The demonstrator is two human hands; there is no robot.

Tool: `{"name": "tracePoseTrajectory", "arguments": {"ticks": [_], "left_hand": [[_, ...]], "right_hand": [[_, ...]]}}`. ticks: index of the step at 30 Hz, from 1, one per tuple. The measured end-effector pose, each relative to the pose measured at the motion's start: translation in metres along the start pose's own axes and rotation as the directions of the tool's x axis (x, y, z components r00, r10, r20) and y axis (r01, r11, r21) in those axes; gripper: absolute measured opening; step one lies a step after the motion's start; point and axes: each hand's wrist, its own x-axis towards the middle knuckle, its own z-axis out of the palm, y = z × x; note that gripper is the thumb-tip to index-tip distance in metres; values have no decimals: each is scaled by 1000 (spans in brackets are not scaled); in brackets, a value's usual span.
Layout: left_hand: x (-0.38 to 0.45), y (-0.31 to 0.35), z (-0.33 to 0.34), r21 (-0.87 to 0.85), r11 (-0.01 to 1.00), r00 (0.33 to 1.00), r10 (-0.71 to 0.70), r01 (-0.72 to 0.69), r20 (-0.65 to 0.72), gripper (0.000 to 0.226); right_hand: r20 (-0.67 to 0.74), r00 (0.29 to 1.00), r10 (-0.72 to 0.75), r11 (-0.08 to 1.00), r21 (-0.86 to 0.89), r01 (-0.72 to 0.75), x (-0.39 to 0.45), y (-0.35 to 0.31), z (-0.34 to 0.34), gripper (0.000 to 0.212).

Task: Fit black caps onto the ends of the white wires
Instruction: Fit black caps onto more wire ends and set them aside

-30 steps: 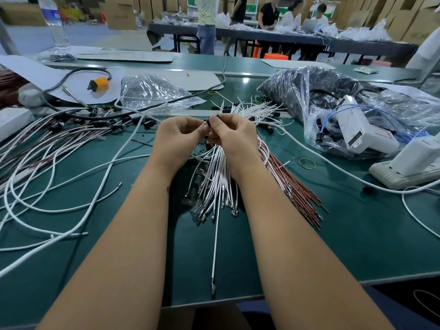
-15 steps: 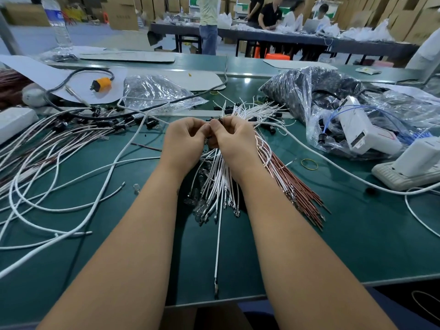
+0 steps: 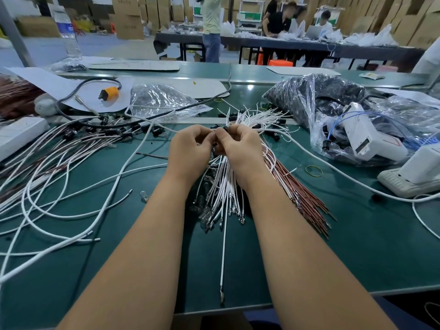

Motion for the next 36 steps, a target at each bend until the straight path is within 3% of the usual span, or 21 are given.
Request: {"name": "tracePoseTrajectory", "arguments": {"ticks": [36], "left_hand": [[3, -7, -3, -93, 996, 1000, 6, -5, 13, 8]], "right_hand": [[-92, 992, -91, 994, 44, 95, 0, -6, -6, 4]]}}
